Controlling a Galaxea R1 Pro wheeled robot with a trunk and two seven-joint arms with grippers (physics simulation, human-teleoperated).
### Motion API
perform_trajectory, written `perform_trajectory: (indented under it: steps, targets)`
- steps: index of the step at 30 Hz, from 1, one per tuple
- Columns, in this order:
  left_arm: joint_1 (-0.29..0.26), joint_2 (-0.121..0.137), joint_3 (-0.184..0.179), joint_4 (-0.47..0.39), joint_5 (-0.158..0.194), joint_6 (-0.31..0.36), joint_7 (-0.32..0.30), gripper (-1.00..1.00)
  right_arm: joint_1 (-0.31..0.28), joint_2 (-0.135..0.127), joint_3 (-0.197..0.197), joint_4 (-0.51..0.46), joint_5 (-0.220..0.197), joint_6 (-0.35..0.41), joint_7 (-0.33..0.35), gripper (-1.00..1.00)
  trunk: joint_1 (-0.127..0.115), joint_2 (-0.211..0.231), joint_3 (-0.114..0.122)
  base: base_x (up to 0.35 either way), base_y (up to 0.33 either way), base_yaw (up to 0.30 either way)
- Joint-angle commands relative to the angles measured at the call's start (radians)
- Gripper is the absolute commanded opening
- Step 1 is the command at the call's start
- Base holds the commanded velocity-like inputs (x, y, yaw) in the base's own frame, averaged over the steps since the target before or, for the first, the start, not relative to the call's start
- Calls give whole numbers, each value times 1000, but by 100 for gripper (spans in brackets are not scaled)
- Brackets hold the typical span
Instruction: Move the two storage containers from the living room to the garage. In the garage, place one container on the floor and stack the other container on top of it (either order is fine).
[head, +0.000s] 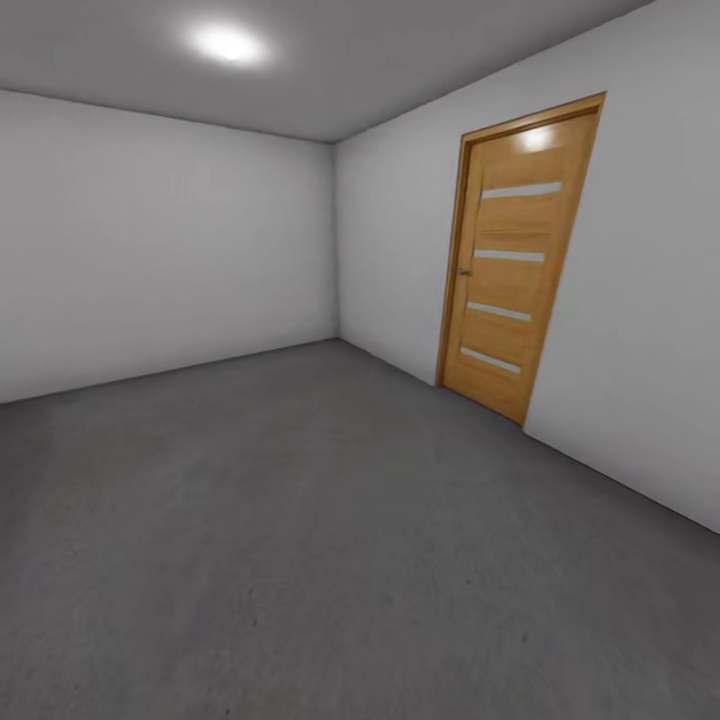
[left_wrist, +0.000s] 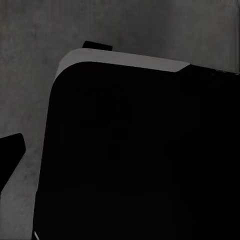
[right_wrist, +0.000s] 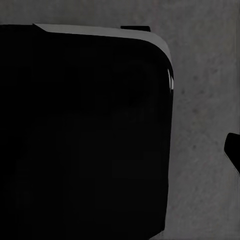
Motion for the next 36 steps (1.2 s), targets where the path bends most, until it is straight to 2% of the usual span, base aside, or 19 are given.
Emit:
perform_trajectory:
  steps: [1,36]
  targets:
    - [0,0,3,0,5,-5,0,100,0,0,1,-1,-1,-2,0,100,1,0,-1,324,0,0]
    - [0,1,2,0,5,-3,0,100,0,0,1,-1,-1,-2,0,100,1,0,-1,324,0,0]
